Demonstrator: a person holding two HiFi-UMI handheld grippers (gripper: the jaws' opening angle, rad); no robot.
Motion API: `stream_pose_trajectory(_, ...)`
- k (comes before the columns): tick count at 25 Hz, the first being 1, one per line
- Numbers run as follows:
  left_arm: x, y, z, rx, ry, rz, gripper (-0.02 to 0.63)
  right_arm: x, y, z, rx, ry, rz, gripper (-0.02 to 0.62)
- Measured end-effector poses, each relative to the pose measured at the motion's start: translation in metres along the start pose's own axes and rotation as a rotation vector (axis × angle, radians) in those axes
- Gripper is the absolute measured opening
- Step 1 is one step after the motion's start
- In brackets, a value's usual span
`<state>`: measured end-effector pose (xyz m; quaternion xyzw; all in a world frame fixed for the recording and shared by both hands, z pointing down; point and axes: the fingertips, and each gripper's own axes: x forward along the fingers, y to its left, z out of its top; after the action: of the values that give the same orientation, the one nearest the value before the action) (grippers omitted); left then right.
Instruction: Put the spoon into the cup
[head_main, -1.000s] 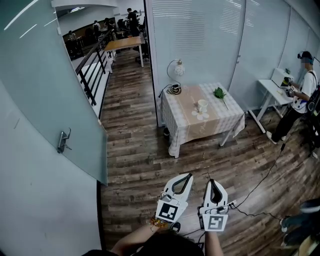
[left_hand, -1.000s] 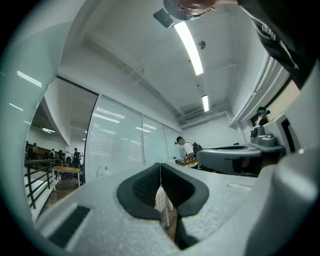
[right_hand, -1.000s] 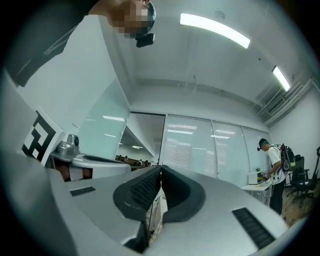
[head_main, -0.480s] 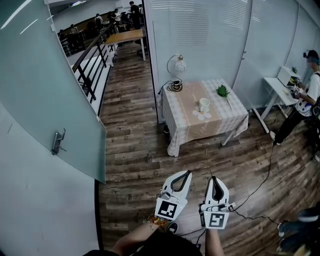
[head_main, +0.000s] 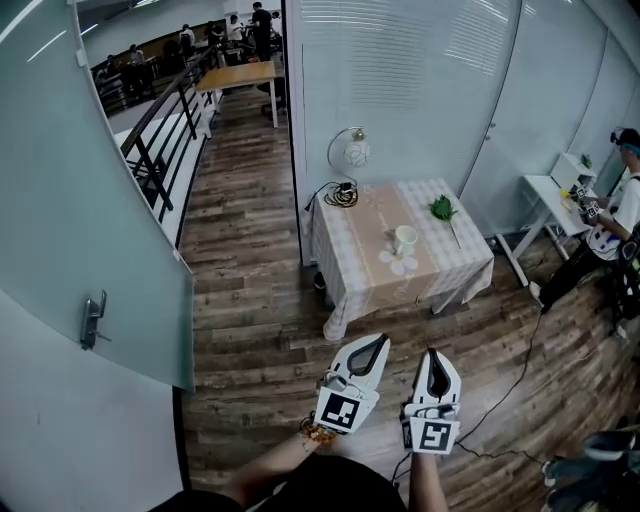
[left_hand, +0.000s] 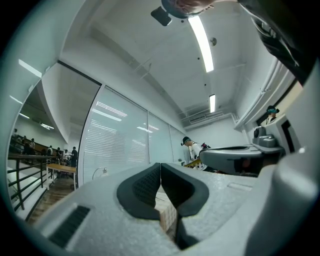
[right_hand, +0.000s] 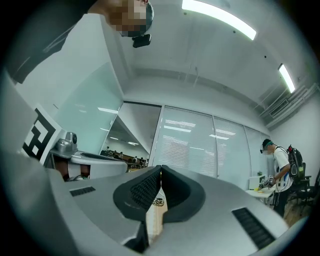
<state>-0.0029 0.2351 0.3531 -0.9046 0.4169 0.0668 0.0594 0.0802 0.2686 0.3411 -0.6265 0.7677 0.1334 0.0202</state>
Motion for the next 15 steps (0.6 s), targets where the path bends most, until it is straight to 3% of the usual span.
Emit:
stream_pose_trajectory(4, 0.031, 0.037, -0.004, 0.004, -0.005, -0.008, 0.017, 0.045, 0.001, -0.005, -0.049, -0.036, 0.008, 0.008)
stream_pose_trajectory(9, 0.059, 0.062, -0.014, 0.008, 0.012, -0.021, 0.017, 0.085, -0.005, -0.016, -0.01, 0.002, -0.014, 0.009)
stream_pose_trajectory(15, 0.1, 0.088, -0.035, 0.002, 0.042, -0.006, 0.017, 0.136, -0.027, -0.039, -0.022, -0.021, 0.004, 0.008)
